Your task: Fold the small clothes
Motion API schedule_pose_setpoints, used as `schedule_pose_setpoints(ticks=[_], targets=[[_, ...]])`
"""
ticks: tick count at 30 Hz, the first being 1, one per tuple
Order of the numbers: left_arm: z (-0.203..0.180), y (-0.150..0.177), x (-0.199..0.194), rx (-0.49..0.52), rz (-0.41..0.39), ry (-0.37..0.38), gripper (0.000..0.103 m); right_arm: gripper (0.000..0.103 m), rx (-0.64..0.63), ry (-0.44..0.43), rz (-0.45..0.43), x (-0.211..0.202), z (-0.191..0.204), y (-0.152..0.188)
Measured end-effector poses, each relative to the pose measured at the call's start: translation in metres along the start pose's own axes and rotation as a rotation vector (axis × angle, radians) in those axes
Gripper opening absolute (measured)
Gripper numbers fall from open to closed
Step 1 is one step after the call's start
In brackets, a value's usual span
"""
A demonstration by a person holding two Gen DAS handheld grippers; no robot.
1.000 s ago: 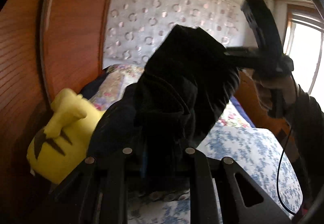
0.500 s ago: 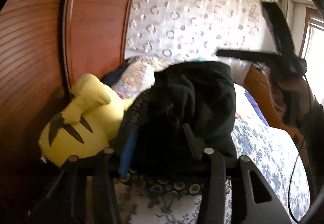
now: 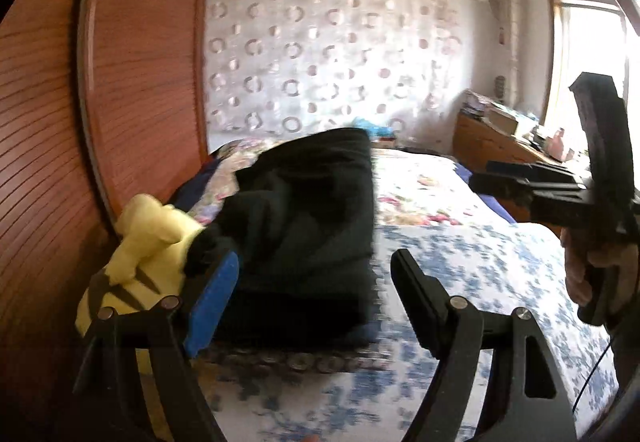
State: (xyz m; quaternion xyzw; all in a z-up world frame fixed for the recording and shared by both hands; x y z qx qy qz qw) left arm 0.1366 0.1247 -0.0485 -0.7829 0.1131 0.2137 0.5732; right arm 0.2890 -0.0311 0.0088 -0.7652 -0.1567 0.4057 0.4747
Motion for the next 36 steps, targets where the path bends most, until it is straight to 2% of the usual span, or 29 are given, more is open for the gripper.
schedule_pose_setpoints(ticks=[2, 8, 15, 22, 27, 31, 36], targets=[[-0.015, 0.004, -0.003, 0.021, 0.004, 0.018, 0.079, 0.066, 0.023, 0.019, -0.012, -0.028, 0.006, 0.014], [-0.057, 0.010, -0.015, 0.062, 0.000, 0.073, 0.079, 0.078, 0.105, 0.136, -0.040, -0.094, 0.018, 0.046], [-0.094, 0.012, -0.033, 0.101, -0.016, 0.108, 0.079, 0.079, 0.206, 0.304, -0.054, -0.160, 0.033, 0.063], [-0.115, 0.009, -0.053, 0.107, -0.050, 0.109, 0.079, 0.079, 0.244, 0.372, -0.095, -0.210, 0.055, 0.063], [-0.120, 0.009, -0.057, 0.107, -0.056, 0.110, 0.079, 0.079, 0.245, 0.408, -0.113, -0.223, 0.073, 0.065], [-0.124, 0.010, -0.061, 0.111, -0.060, 0.116, 0.079, 0.079, 0.245, 0.421, -0.119, -0.217, 0.085, 0.070], [-0.125, 0.010, -0.062, 0.110, -0.061, 0.118, 0.079, 0.079, 0.251, 0.418, -0.118, -0.205, 0.081, 0.076]])
Point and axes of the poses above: each gripper's, at about its wrist camera, not at the fingertips, and x roughly the way its jaws point, z to its left, y to its underside, the point moved 5 cm from there along x, roughly the way its jaws point, and after that the axes turned 12 degrees about -x, right-handed, at the moved point
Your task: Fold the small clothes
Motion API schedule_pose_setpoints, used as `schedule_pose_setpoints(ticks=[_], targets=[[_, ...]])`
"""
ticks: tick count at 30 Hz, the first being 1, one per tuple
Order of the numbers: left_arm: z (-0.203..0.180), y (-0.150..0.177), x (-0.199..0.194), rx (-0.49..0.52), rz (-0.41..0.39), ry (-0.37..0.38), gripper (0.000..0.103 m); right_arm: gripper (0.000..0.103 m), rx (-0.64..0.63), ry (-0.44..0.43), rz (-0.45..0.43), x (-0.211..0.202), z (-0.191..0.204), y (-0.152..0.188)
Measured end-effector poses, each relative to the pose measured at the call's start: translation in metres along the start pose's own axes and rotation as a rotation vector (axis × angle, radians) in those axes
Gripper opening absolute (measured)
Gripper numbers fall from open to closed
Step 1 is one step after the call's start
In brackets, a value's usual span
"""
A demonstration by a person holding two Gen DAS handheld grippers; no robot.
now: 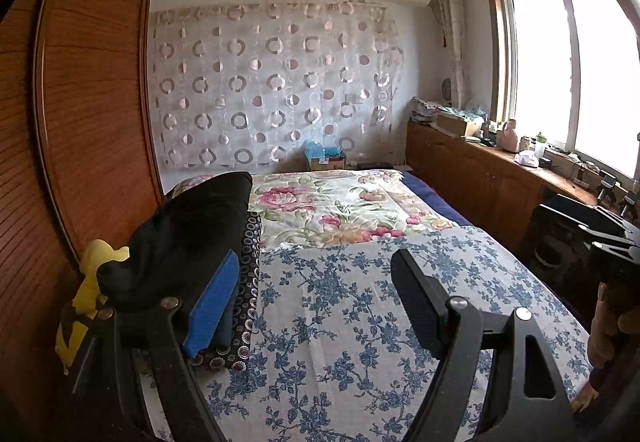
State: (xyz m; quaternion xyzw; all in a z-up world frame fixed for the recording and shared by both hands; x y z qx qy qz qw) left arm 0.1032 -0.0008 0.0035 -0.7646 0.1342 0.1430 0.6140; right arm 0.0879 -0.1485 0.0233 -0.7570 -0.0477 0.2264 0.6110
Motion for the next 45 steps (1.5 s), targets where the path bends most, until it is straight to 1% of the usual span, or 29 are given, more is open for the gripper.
schedule_pose_setpoints(ticks=[9, 22, 25, 45], targets=[[-0.002, -0.002, -0.003, 0.000, -0.003, -0.002, 0.079, 0.079, 0.004, 0.005, 0.000, 0.006, -0.009, 0.001], [-0.001, -0.006, -0.007, -0.002, -0.011, -0.004, 0.079, 0.079, 0.002, -0.007, 0.000, 0.001, -0.021, 0.005], [0.000, -0.010, -0.009, -0.003, -0.012, -0.006, 0.079, 0.079, 0.003, -0.006, -0.001, 0.000, -0.022, 0.005], [0.002, -0.006, -0.007, -0.002, -0.013, -0.004, 0.079, 0.079, 0.000, 0.001, -0.001, 0.000, -0.025, 0.010]])
Point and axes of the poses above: each gripper's, at about its wrist camera, not at the fingertips, and x roughly the way its jaws point, z to its left, y to its underside, the point moved 5 cm from there along x, roughly the way its jaws point, and after that the axes turned 12 degrees about -x, right-handed, at the moved point
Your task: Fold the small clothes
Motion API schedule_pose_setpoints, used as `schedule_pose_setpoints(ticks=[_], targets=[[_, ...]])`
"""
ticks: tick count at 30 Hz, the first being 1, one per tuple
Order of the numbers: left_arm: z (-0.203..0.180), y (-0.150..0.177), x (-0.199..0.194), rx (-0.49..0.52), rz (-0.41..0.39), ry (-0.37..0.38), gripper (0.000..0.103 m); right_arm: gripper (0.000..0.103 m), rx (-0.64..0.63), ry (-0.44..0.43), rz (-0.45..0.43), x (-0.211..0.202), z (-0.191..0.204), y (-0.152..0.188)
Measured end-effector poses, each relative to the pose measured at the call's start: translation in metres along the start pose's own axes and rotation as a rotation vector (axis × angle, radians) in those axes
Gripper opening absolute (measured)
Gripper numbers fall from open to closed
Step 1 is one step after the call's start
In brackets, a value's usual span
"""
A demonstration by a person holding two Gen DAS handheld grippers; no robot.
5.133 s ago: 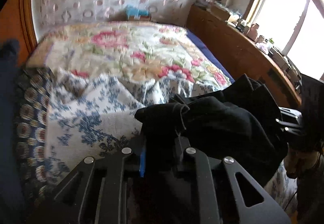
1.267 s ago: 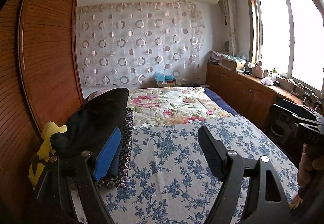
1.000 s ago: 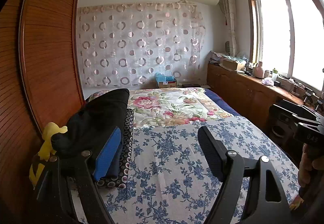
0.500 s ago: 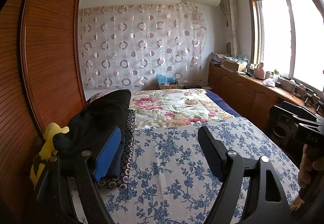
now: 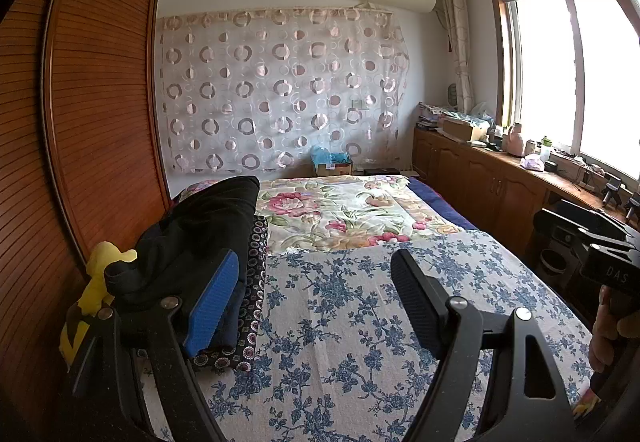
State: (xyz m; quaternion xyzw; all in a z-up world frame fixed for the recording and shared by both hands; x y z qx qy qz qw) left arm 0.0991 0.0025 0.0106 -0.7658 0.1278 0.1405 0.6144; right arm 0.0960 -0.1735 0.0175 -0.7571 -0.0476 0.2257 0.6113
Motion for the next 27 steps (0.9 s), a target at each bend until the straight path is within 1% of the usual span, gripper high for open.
schedule_pose_setpoints(ticks=[6, 8, 27], targets=[[0.0001, 0.0005, 0.0003, 0.001, -0.002, 0.001, 0.079, 0.079, 0.002, 0.002, -0.002, -0.0007, 0.0000, -0.0008], [0.0013, -0.0037, -0.0020, -0.001, -0.003, 0.001, 0.079, 0.079, 0.002, 0.002, -0.002, -0.0007, 0.0001, -0.0003], [0.0017, 0.0001, -0.0002, 0.001, -0.004, 0.001, 0.079, 0.079, 0.001, 0.001, -0.003, -0.0006, -0.0013, 0.0002]])
Point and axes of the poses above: each gripper's, at about its wrist camera, not at the fingertips, and x roughly the way its jaws point, z to its left, y to its underside, the point moved 5 cm from there along x, roughly the way its jaws point, and after that the axes turned 12 degrees about -x, right-handed, at the moved point
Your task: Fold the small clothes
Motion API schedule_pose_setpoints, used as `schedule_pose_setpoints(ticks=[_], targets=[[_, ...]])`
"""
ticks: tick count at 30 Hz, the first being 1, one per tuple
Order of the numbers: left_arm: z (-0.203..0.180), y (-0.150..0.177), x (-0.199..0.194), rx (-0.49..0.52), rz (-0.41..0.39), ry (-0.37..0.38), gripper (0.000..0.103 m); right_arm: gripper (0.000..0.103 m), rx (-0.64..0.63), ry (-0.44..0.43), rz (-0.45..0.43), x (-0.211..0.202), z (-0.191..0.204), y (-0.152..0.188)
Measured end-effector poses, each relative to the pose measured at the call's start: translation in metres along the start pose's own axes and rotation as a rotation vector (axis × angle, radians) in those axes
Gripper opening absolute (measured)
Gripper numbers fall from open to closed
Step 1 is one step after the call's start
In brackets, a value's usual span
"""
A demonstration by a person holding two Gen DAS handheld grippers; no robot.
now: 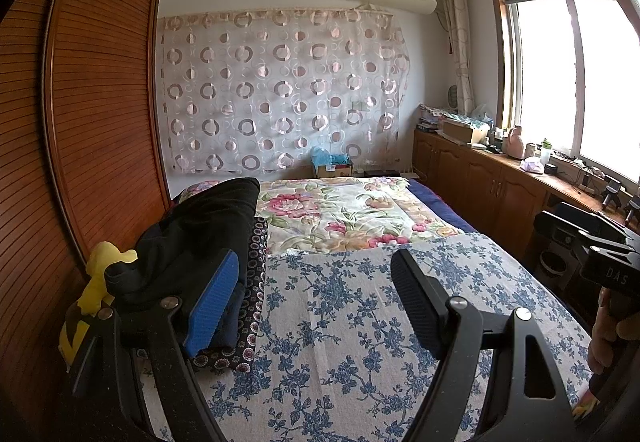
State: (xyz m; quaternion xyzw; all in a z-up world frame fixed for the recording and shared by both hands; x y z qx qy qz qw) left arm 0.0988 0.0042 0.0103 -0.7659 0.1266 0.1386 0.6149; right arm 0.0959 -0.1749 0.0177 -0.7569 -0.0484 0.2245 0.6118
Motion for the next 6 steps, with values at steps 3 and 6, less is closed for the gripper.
schedule_pose_setpoints(ticks=[3, 6], targets=[[0.0001, 0.0004, 0.0002, 0.000, 0.000, 0.000, 0.079, 0.079, 0.001, 0.000, -0.001, -0.0001, -0.0005, -0.0005], [0.0002, 0.0007, 0.0001, -0.001, -0.001, -0.001, 0.079, 0.079, 0.002, 0.003, -0.001, 0.0003, -0.0010, -0.0004]])
Point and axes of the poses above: each gripper's, at about its wrist camera, not at the fingertips, and x roughly the way its jaws point, z to its left, y to its underside, the point moved 5 cm from there along x, roughly the way its jaws point, and after that the axes turned 12 degrees about -x, right-handed, at the moved point
